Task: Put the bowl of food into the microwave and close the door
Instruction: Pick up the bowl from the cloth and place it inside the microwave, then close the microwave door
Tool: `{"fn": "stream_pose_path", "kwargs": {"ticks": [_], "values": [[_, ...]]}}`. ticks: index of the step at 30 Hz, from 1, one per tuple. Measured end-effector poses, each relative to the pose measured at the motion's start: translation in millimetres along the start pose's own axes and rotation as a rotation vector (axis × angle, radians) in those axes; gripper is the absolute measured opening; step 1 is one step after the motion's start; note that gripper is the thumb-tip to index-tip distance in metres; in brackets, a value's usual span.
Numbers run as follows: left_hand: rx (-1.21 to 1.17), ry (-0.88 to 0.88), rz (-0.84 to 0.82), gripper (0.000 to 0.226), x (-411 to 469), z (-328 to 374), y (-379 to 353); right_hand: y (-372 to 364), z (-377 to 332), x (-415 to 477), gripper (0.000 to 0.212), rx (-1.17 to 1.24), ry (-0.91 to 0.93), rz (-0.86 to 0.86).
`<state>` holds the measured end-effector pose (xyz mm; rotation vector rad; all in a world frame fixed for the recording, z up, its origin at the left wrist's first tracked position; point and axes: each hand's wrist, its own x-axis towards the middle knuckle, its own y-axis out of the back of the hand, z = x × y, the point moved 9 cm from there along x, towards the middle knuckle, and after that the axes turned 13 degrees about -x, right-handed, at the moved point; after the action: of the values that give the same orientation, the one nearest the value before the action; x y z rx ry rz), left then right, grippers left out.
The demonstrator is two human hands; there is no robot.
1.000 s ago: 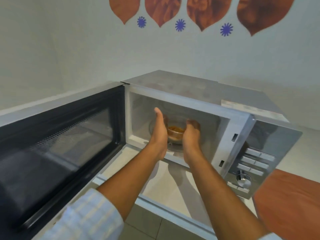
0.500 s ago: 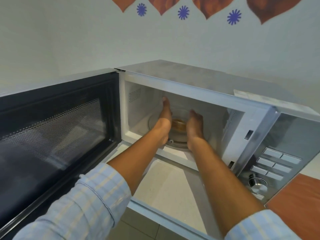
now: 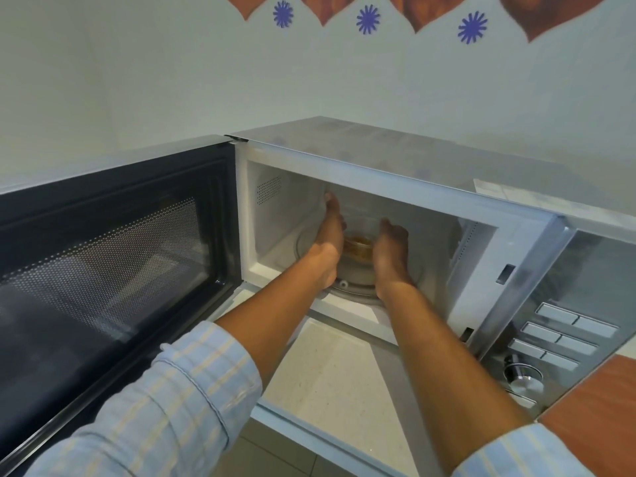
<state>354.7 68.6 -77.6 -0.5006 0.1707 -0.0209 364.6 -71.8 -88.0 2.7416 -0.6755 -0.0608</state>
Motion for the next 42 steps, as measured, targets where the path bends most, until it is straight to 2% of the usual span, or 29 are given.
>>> {"fn": "stream_pose_path", "kwargs": {"ticks": [5, 9, 14, 17, 22, 26, 30, 33, 36, 39, 42], "values": [[-0.006, -0.008, 0.013, 0.101, -9.0, 2.9, -2.5, 6.0, -0.5, -4.4, 0.063, 0.020, -0.014, 0.018], [-0.028, -0.111, 0.085, 0.080, -21.0, 17.4, 4.7, 19.6, -7.6, -12.2, 0.068, 0.008, 0.010, 0.083], [-0.041, -0.194, 0.169, 0.072, -42.5, 29.3, 23.0, 32.7, -20.9, -28.6, 0.069, -0.054, 0.051, 0.138], [0.017, -0.313, 0.193, 0.060, -69.1, 35.2, 33.0, 37.5, -27.2, -49.5, 0.069, -0.118, 0.098, 0.147], [0.111, -0.369, 0.197, 0.060, -111.1, 36.0, 41.9, 47.1, -28.9, -89.3, 0.068, -0.169, 0.206, 0.159], [0.128, -0.398, 0.244, 0.062, -157.3, 40.3, 59.7, 57.8, -42.5, -128.0, 0.058, -0.151, 0.300, 0.148], [0.173, -0.448, 0.284, 0.056, -200.4, 52.0, 77.1, 66.8, -46.8, -167.8, 0.067, -0.215, 0.340, 0.142], [0.237, -0.499, 0.265, 0.056, -235.0, 65.3, 79.2, 83.3, -53.4, -194.8, 0.073, -0.245, 0.357, 0.147], [0.321, -0.570, 0.230, 0.058, -271.4, 85.2, 74.4, 104.1, -61.2, -219.6, 0.067, -0.265, 0.393, 0.162], [0.415, -0.623, 0.165, 0.061, -304.7, 106.1, 64.2, 121.3, -75.6, -240.0, 0.061, -0.325, 0.489, 0.163], [0.564, -0.671, 0.081, 0.064, -337.4, 125.6, 52.6, 152.6, -102.4, -254.7, 0.063, -0.357, 0.591, 0.237]]}}
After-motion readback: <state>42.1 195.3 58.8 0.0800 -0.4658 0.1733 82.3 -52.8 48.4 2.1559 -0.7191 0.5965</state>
